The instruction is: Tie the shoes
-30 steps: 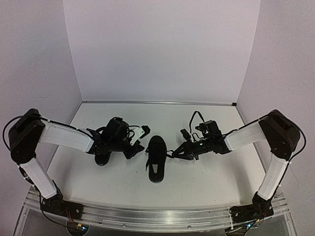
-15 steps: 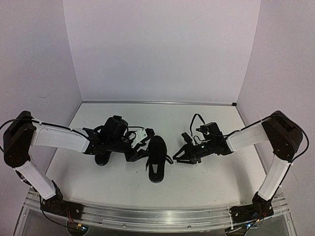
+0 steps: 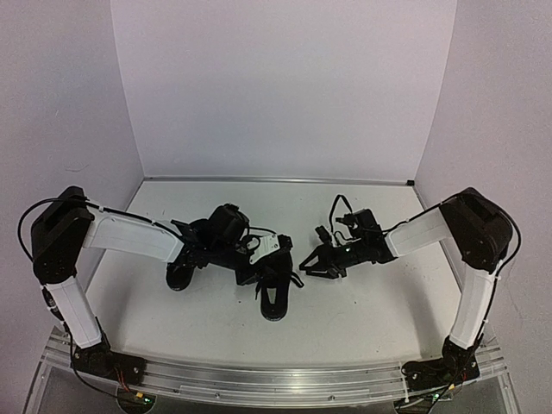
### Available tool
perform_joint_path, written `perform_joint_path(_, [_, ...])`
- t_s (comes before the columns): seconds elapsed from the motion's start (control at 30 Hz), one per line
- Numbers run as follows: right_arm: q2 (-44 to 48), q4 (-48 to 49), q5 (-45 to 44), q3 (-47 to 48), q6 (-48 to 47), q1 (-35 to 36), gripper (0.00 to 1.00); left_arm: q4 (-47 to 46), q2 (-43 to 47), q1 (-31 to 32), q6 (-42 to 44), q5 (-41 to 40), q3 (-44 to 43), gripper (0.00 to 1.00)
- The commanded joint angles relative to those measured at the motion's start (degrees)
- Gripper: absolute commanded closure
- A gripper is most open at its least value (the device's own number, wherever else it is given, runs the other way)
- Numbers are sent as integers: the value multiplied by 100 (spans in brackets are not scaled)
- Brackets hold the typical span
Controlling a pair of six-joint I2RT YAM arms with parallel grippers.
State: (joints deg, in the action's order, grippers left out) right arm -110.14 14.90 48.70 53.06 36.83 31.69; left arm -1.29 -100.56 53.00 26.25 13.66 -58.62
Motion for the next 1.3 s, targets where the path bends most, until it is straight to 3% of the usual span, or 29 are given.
perform_joint_path(0.0, [-235,2,96,249,-158,38,64,45,-92,39,125,52,-292,63])
perform_joint_path(0.2, [-441,-88,286,417,-341,208,64,-219,145,26,-12,-31,-102,91])
perform_joint_path(0.3, [-513,-188,389,525,-485,331,64,-280,246,8,-92,-165,-15,100])
perform_joint_path(1.27, [-668,-844,190,1027,-1035,681,69,-640,821,-53,-403,-822,502,100])
